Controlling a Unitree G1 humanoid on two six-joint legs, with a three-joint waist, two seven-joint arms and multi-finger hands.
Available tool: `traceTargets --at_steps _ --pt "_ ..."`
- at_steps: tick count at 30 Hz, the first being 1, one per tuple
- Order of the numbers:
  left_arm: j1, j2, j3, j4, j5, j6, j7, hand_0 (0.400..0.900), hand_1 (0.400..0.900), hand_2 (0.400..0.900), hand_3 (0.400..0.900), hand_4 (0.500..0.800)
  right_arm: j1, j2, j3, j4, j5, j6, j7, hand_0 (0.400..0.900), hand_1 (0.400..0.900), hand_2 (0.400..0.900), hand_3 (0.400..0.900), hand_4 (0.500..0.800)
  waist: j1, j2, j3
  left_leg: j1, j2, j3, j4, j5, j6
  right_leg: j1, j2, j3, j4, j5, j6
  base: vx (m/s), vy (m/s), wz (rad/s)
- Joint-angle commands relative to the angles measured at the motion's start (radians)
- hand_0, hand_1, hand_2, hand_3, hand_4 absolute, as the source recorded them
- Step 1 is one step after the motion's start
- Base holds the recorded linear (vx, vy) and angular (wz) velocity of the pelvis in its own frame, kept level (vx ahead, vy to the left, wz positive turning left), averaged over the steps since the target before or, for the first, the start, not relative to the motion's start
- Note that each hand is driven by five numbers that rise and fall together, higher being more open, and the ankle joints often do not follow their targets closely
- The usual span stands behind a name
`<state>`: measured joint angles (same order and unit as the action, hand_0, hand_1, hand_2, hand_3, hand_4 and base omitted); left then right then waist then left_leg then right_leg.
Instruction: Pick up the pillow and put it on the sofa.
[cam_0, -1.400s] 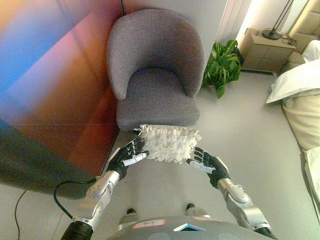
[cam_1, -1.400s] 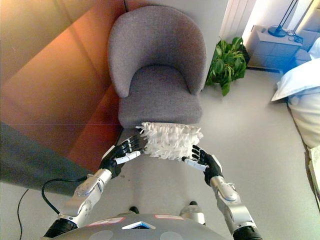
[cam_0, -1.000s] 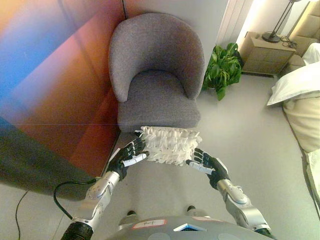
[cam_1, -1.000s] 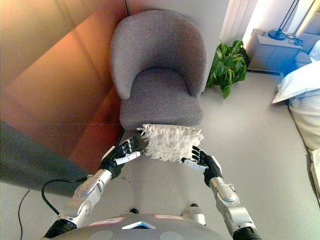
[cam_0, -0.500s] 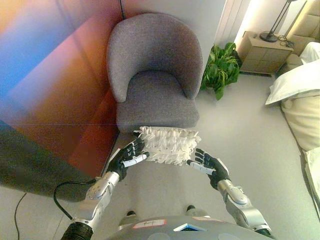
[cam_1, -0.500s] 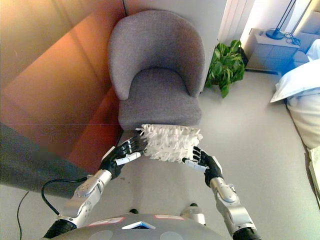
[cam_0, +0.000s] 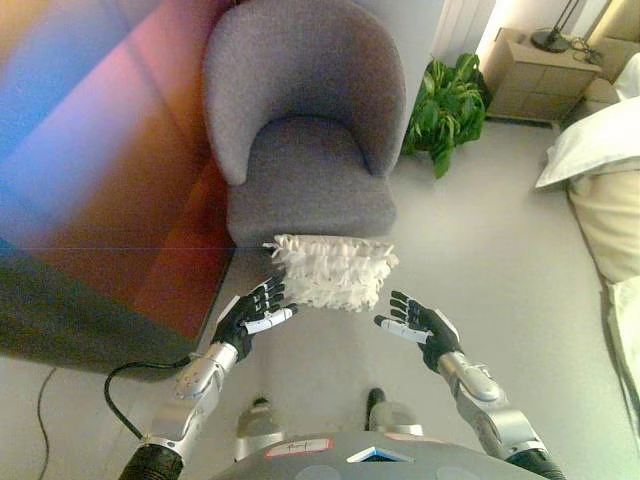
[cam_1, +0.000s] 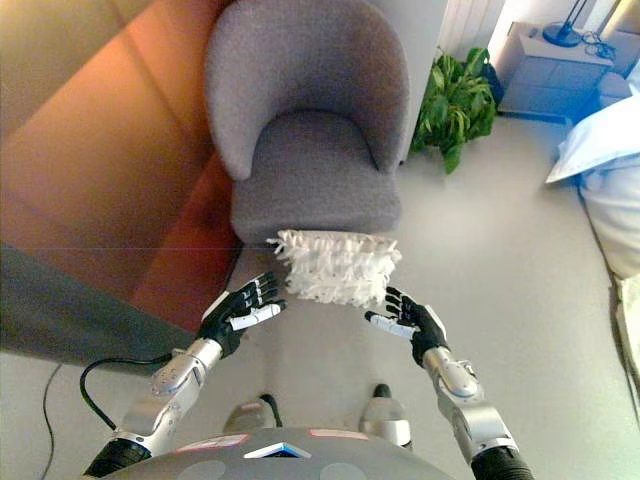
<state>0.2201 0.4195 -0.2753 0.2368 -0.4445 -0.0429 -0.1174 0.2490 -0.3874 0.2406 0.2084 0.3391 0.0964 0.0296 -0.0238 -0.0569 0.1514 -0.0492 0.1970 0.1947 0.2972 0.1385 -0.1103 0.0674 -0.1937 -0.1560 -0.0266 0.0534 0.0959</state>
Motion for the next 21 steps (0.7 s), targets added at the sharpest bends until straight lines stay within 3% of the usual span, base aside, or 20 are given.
traceTargets --at_steps 1,3,5,7,9,12,13,15,16,17,20,21 --pt "-0.032 0.010 0.047 -0.136 -0.033 -0.106 -0.018 0.900 0.900 0.900 0.900 0.800 -0.044 -0.055 -0.025 -0.073 -0.007 -0.103 0.021 0.900 0.900 0.900 0.900 0.800 -0.002 0.023 0.018 -0.065 0.051 0.001 0.022 0.033 -0.008 0.087 0.082 -0.030 0.026 -0.062 -0.048 0.36 0.140 -0.18" --pt "-0.031 0.014 0.050 -0.146 -0.030 -0.104 -0.025 0.900 0.900 0.900 0.900 0.800 -0.033 -0.052 -0.029 -0.088 -0.018 -0.099 0.026 0.900 0.900 0.900 0.900 0.800 0.011 0.040 0.020 -0.058 0.047 0.007 -0.162 0.066 -0.012 0.119 0.087 -0.014 0.026 -0.093 -0.031 0.38 0.173 -0.22" --pt "-0.021 0.008 0.048 -0.137 -0.037 -0.116 -0.018 0.900 0.900 0.900 0.900 0.800 -0.029 -0.047 -0.020 -0.073 -0.038 -0.124 0.026 0.900 0.900 0.900 0.900 0.800 0.037 0.064 0.024 -0.084 0.057 -0.014 -0.371 0.146 -0.039 0.183 0.091 0.007 0.016 -0.129 -0.014 0.51 0.226 -0.44" --pt "0.003 -0.002 0.053 -0.126 -0.041 -0.131 -0.009 0.900 0.900 0.900 0.900 0.800 -0.026 -0.049 -0.017 -0.057 -0.044 -0.143 0.043 0.900 0.900 0.900 0.900 0.800 0.056 0.068 0.026 -0.143 0.065 -0.046 -0.385 0.174 -0.054 0.248 0.091 0.025 0.009 -0.167 -0.007 0.59 0.212 -0.58" --pt "0.026 -0.009 0.058 -0.120 -0.038 -0.155 -0.008 0.900 0.900 0.900 0.900 0.800 -0.029 -0.053 -0.017 -0.052 -0.049 -0.146 0.061 0.900 0.900 0.900 0.900 0.800 0.073 0.073 0.020 -0.181 0.077 -0.041 -0.385 0.198 -0.063 0.304 0.083 0.033 0.014 -0.217 0.006 0.60 0.249 -0.55" --pt "0.027 0.000 0.086 -0.118 -0.083 -0.142 -0.019 0.900 0.900 0.900 0.900 0.800 -0.044 -0.052 -0.017 -0.052 -0.063 -0.114 0.086 0.900 0.900 0.900 0.900 0.800 0.097 0.057 -0.001 -0.166 0.062 -0.013 -0.358 0.139 -0.030 0.351 0.021 0.020 0.052 -0.247 0.053 0.61 0.308 -0.44" --pt "0.025 0.009 0.098 -0.119 -0.094 -0.131 -0.023 0.900 0.900 0.900 0.900 0.800 -0.032 -0.047 -0.027 -0.070 -0.058 -0.090 0.089 0.900 0.900 0.900 0.900 0.800 0.104 0.042 -0.010 -0.174 0.046 0.006 -0.329 0.111 -0.007 0.363 -0.003 0.005 0.067 -0.232 0.069 0.53 0.262 -0.13" --pt "0.027 0.028 0.101 -0.133 -0.074 -0.125 -0.043 0.900 0.900 0.900 0.900 0.800 0.002 -0.043 -0.041 -0.104 -0.036 -0.058 0.093 0.900 0.900 0.900 0.900 0.800 0.122 0.004 -0.030 -0.209 -0.001 -0.003 -0.249 0.048 0.042 0.358 -0.053 -0.012 0.149 -0.132 0.097 0.46 0.231 -0.02" --pt "0.028 0.030 0.101 -0.136 -0.068 -0.125 -0.046 0.900 0.900 0.900 0.900 0.800 0.005 -0.042 -0.043 -0.105 -0.034 -0.058 0.094 0.900 0.900 0.900 0.900 0.800 0.124 -0.002 -0.033 -0.212 -0.007 -0.001 -0.239 0.036 0.049 0.350 -0.061 -0.013 0.162 -0.112 0.100 0.36 0.206 0.10" --pt "0.033 0.036 0.098 -0.144 -0.057 -0.123 -0.053 0.900 0.900 0.900 0.900 0.800 0.011 -0.033 -0.046 -0.110 -0.036 -0.059 0.091 0.900 0.900 0.900 0.900 0.800 0.129 -0.015 -0.041 -0.209 -0.022 0.009 -0.227 0.010 0.071 0.317 -0.083 -0.017 0.222 -0.035 0.110 0.31 0.204 0.14" --pt "0.012 0.062 0.105 -0.135 -0.064 -0.106 -0.067 0.900 0.900 0.900 0.900 0.800 0.006 0.002 -0.048 -0.124 -0.020 -0.060 0.056 0.900 0.900 0.900 0.900 0.800 0.152 -0.020 -0.052 -0.183 -0.100 -0.015 -0.220 -0.057 0.141 0.217 -0.138 -0.042 0.496 0.109 0.130 0.45 0.310 0.06" --pt "0.010 0.064 0.107 -0.136 -0.057 -0.105 -0.067 0.900 0.900 0.900 0.900 0.800 0.005 0.007 -0.046 -0.130 -0.020 -0.057 0.050 0.900 0.900 0.900 0.900 0.800 0.154 -0.019 -0.054 -0.177 -0.108 -0.010 -0.217 -0.065 0.146 0.187 -0.144 -0.039 0.537 0.124 0.128 0.40 0.288 -0.02"
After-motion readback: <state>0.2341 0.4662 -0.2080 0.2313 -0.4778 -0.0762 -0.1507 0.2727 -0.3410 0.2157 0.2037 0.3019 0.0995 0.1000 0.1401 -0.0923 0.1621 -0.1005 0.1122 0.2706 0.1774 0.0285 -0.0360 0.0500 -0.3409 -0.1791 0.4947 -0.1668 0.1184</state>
